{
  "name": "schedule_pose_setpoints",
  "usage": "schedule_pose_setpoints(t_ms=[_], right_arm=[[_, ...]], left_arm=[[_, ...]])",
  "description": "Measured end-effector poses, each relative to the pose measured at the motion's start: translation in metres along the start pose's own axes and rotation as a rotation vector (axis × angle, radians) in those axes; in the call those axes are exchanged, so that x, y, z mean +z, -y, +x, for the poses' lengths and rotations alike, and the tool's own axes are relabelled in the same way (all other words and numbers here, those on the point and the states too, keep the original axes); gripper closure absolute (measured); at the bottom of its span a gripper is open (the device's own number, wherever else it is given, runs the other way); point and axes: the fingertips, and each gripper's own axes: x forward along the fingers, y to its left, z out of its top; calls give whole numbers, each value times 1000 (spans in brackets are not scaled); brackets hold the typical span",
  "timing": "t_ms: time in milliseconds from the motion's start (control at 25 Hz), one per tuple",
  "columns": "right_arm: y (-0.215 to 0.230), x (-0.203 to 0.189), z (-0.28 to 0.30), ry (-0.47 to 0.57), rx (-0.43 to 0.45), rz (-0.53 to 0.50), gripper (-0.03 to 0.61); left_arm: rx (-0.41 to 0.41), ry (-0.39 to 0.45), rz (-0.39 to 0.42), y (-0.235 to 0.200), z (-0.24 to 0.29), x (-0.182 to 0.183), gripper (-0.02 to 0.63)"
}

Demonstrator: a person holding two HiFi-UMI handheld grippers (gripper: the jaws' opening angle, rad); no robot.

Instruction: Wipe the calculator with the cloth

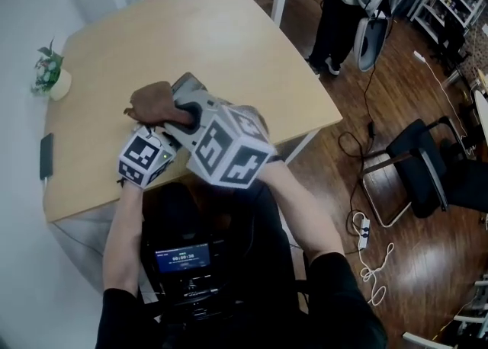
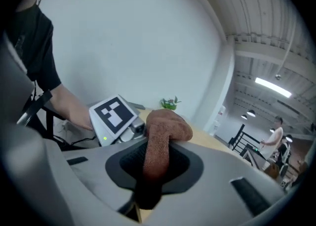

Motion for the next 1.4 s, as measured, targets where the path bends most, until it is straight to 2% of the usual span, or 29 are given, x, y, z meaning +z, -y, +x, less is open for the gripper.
schedule_pose_setpoints(t_ms=[80, 160, 400, 560, 720, 800, 880, 960, 1040, 1200, 1320, 1400], right_arm=[[-17, -2, 13, -47, 26, -63, 518], [-17, -12, 22, -89, 20, -83, 517], [16, -32, 12, -79, 17, 66, 515], [60, -64, 0, -102, -61, 178, 515], [102, -105, -12, -157, -184, 288, 517], [112, -118, -19, -177, -240, 324, 520], [110, -113, -24, -159, -258, 326, 520], [97, -91, -25, -118, -243, 277, 520], [75, -59, -22, -67, -192, 206, 520], [9, -9, -5, 10, -4, 97, 518], [-16, -6, 8, -24, 56, 20, 518], [-13, -14, 13, -38, 62, 30, 517]], left_arm=[[2, 2, 1, 0, 0, 0, 327], [6, 4, 6, 1, -1, -1, 327], [-1, -3, 66, 7, 1, 4, 325], [2, -1, 76, 7, 2, 3, 325], [-1, 3, 57, 5, 1, 0, 321], [-7, 3, 61, 6, 0, 0, 321], [-13, 2, 66, 6, 0, 1, 321], [-17, 0, 73, 6, 0, 2, 321], [-19, -3, 82, 7, 0, 3, 321], [-22, -11, 105, 9, 2, 4, 327], [-20, -15, 116, 11, 3, 5, 328], [-20, -15, 119, 11, 4, 4, 330]])
